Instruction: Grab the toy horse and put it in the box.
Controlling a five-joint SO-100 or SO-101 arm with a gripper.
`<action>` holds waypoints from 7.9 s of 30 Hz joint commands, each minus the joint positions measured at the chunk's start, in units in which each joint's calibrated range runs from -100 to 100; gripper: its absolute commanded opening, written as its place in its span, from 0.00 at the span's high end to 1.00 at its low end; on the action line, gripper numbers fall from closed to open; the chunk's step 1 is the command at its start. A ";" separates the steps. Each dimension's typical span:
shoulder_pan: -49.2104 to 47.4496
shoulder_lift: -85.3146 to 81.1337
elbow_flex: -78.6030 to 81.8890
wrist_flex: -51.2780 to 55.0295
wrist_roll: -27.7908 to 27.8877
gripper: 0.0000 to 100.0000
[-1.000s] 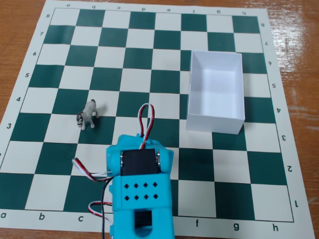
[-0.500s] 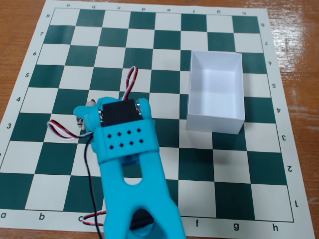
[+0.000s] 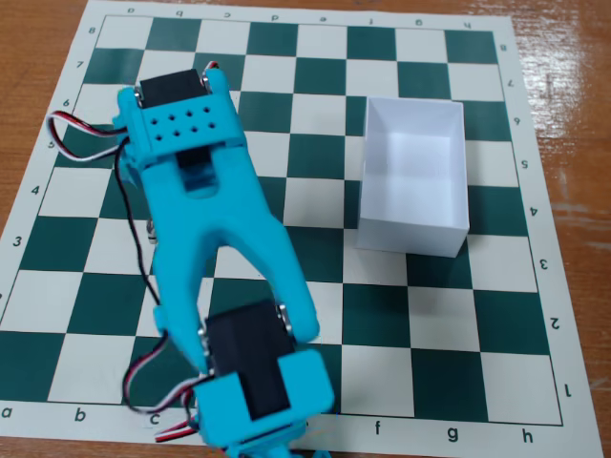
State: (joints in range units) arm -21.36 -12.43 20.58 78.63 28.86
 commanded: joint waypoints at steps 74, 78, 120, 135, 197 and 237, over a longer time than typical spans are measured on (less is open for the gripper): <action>5.93 14.28 -21.26 3.92 8.68 1.00; 11.64 4.46 -13.53 -0.98 11.70 1.00; 35.29 13.31 13.06 -69.75 24.94 0.71; 30.64 -17.13 28.26 -56.96 24.40 0.71; 19.93 -87.13 79.42 -1.97 22.55 0.71; 19.93 -87.13 79.42 -1.97 22.55 0.71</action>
State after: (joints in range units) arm -2.17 -99.15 99.64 76.53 51.60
